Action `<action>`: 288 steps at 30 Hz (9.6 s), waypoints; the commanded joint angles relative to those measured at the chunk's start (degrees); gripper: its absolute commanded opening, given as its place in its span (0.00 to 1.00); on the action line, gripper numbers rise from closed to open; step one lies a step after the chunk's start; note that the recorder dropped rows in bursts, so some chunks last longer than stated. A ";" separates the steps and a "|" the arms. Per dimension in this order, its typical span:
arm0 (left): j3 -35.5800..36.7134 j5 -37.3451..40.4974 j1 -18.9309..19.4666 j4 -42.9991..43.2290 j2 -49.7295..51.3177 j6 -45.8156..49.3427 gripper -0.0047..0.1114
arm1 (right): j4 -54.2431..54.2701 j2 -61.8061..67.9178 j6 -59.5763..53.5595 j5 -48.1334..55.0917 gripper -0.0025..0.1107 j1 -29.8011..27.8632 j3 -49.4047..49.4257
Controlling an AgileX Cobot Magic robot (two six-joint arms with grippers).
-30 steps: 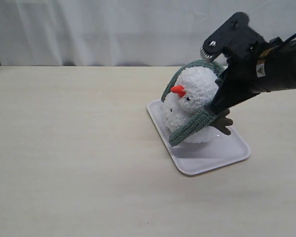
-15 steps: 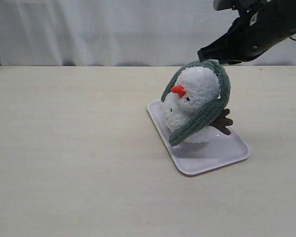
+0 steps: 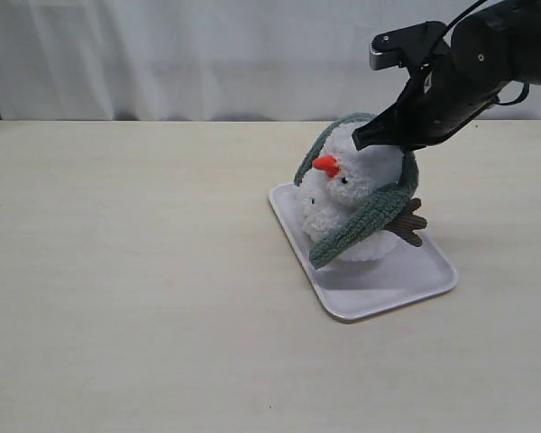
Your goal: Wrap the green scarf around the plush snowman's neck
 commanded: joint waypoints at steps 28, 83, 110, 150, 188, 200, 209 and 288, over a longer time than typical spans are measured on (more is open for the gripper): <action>0.18 -0.89 0.27 0.06 -0.10 -0.15 0.04 | 27.62 -6.69 -22.93 5.64 0.69 -0.13 -0.43; 0.18 -0.89 0.27 0.06 -0.10 -0.15 0.04 | 14.63 -2.54 -67.44 3.76 0.56 13.88 -0.43; 0.18 -0.89 0.27 0.06 -0.10 -0.15 0.04 | 11.33 -12.47 -12.26 4.34 0.06 12.01 -3.30; 0.18 -0.89 0.27 0.06 -0.10 -0.15 0.04 | 45.17 3.80 -30.28 1.93 0.06 -0.79 0.51; 0.18 -0.89 0.27 0.06 -0.10 -0.15 0.04 | 19.70 10.83 -11.63 -7.63 0.06 10.54 -18.47; 0.18 -0.89 0.27 0.06 -0.10 -0.15 0.04 | 21.68 13.15 -15.97 2.42 0.06 10.54 -18.97; 0.18 -0.89 0.27 0.06 -0.10 -0.15 0.04 | 26.85 7.27 -22.61 9.28 0.06 10.54 -19.10; 0.18 -0.89 0.27 0.06 -0.10 -0.15 0.04 | 13.55 9.99 -13.90 2.31 0.06 13.87 -17.78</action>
